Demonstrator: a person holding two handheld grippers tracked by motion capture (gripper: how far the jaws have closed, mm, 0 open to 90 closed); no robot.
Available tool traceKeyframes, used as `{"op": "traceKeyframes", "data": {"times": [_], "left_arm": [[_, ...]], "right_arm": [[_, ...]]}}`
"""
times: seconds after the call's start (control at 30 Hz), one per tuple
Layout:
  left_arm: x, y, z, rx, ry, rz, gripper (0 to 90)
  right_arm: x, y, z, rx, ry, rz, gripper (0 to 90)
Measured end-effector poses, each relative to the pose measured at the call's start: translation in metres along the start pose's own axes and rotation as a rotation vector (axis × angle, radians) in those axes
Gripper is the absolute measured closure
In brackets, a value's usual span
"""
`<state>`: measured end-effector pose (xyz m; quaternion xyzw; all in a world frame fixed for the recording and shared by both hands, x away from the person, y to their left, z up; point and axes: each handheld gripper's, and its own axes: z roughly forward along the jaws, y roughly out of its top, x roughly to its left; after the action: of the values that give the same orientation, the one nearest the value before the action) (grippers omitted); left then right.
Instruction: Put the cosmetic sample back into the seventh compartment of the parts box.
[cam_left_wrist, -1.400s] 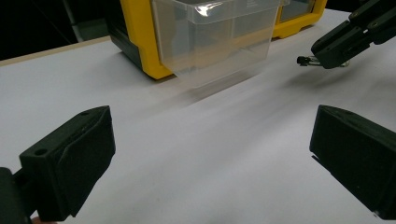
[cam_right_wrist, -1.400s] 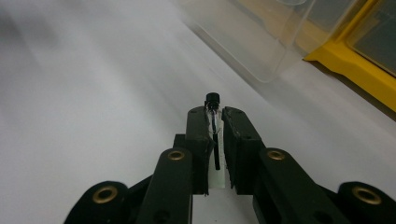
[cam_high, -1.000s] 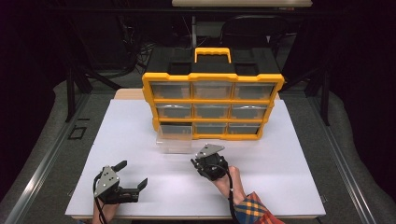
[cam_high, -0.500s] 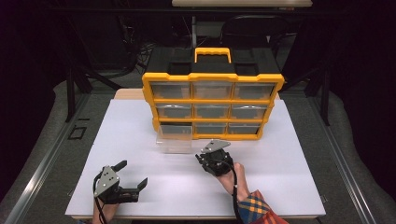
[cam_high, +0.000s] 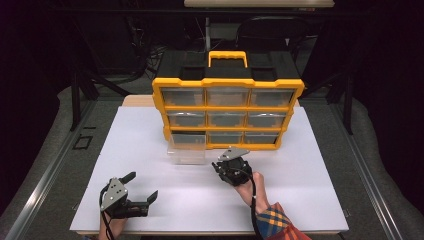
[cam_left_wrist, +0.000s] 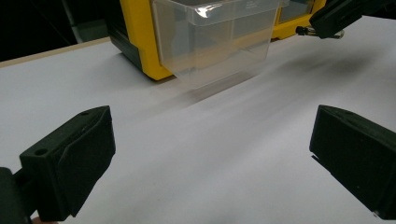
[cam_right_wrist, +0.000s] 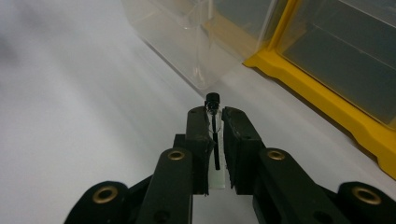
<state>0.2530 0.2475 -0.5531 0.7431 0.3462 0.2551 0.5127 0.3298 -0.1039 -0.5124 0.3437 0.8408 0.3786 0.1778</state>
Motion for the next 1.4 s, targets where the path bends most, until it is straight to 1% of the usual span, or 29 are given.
{"op": "traceKeyframes", "data": {"times": [0.1,0.17,0.27,0.4,0.67,0.93,1.13,1.4], "left_arm": [[0.0,0.0,0.0,-0.001,0.002,0.001,0.2],[0.0,0.0,0.0,-0.002,0.002,0.002,0.2],[-0.001,0.0,0.0,0.001,0.002,0.006,0.2],[0.0,0.0,-0.001,-0.001,0.006,-0.001,0.2],[0.0,0.0,0.0,0.002,0.004,0.003,0.2],[0.0,0.0,0.0,0.001,0.006,0.001,0.2],[0.0,0.0,0.0,0.003,0.007,0.002,0.2],[0.001,0.0,0.0,0.006,0.01,0.002,0.2]], "right_arm": [[0.0,0.0,0.0,0.0,0.0,0.0,80.6],[-0.006,0.003,-0.002,-0.007,-0.015,0.006,80.6],[-0.008,0.004,-0.002,-0.01,-0.022,0.003,80.6],[-0.01,0.005,-0.003,-0.012,-0.025,0.006,80.6],[-0.016,0.008,-0.003,-0.015,-0.032,0.01,80.6],[-0.022,0.015,-0.008,-0.044,-0.042,0.022,80.6],[-0.024,0.019,-0.013,-0.065,-0.051,0.02,80.6],[-0.026,0.023,-0.015,-0.076,-0.053,0.028,80.6]]}}
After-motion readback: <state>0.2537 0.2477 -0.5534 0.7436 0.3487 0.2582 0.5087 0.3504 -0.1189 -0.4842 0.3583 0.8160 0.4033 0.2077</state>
